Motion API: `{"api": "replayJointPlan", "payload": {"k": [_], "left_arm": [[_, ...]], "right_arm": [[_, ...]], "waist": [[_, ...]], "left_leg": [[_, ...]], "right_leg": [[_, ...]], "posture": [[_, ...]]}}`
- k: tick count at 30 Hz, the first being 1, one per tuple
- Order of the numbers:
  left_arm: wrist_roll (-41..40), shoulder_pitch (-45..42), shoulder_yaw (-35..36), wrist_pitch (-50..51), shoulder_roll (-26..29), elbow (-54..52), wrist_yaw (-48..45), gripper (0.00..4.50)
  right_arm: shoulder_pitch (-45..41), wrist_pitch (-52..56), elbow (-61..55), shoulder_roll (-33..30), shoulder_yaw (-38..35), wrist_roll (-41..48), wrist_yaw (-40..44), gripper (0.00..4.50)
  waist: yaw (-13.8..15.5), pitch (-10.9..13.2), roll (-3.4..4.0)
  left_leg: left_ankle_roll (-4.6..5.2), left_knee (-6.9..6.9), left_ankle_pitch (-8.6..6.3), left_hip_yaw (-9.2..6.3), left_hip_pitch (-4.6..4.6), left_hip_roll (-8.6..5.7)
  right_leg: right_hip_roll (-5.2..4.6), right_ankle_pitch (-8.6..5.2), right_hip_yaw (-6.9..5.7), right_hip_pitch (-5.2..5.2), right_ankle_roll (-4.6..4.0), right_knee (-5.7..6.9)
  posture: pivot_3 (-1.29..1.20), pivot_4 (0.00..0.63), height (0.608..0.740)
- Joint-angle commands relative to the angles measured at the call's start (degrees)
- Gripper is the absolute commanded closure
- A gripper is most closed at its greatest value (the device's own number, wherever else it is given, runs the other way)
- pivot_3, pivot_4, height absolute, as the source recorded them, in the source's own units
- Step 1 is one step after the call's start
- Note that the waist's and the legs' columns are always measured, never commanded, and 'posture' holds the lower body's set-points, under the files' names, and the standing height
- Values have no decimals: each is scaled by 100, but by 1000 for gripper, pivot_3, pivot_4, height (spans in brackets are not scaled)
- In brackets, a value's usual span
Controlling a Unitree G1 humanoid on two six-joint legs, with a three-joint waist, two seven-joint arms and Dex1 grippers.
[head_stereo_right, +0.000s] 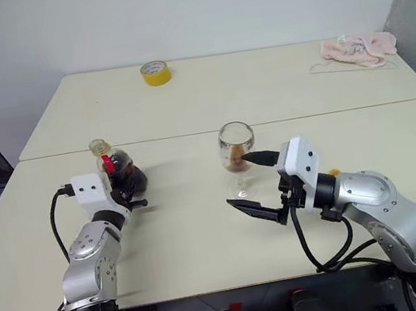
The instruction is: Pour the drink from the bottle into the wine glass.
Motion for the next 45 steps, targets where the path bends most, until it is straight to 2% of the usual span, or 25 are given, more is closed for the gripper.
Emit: {"api": "replayJointPlan", "payload": {"k": [1, 12, 19, 27, 30, 34, 39, 45], "left_arm": [[-73, -48, 172, -238, 24, 224, -7, 3744], [-92, -97, 117, -470, 158, 501, -185, 72], [-36, 4, 40, -610, 237, 349, -383, 28], [-127, 497, 151, -510, 439, -400, -514, 28], [-244, 911, 220, 143, 517, -979, -474, 28], [-223, 1466, 125, 435, 538, -1707, -493, 28], [-185, 2020, -110, 550, 415, -2522, -519, 28], [-125, 2259, -477, 387, 103, -2940, -464, 28]], "right_arm": [[-93, -126, -129, 19, -45, -7, 9, 0], [-75, -85, -177, 24, -64, 20, -12, 0], [-3, -109, -207, 10, -88, 7, -23, 0], [503, -252, -309, -103, -294, -80, -82, 0], [1022, -562, -197, -7, -548, -238, -223, 0], [1555, -1077, 102, 335, -808, -630, -656, 0], [2058, -1606, 390, 1086, -1102, -843, -1343, 0], [2954, -2524, 299, 1828, -777, -1849, -2155, 0]], "waist": [[0, -1, 1], [-5, -3, 1], [-3, -3, 1], [-2, -3, 1], [2, -4, 0], [5, -4, 0], [8, -4, 3], [14, -13, 15]], "left_leg": [[0, 0, 0, 0, 1, 0], [1, -3, -1, 1, 5, 1], [1, -3, -1, 0, 5, 1], [2, -6, -2, 0, 4, 3], [5, -6, -4, -3, 3, 5], [5, -11, -4, 0, 5, 6], [6, -13, -5, 1, 9, 8], [5, -15, -5, 6, 11, 8]], "right_leg": [[0, 0, 0, 0, 0, 0], [0, 0, -1, 2, 0, 0], [0, 0, 0, 3, 0, -2], [0, 0, 2, 3, 0, -7], [1, 0, -3, 7, 0, -10], [0, 0, 0, 13, 0, -24], [1, 0, 2, 16, 0, -24], [1, 0, 5, 17, 1, -26]], "posture": [[0, 150, 740], [0, 150, 740], [0, 150, 740], [0, 150, 740], [0, 150, 740], [0, 150, 740], [0, 150, 740], [0, 150, 740]]}}
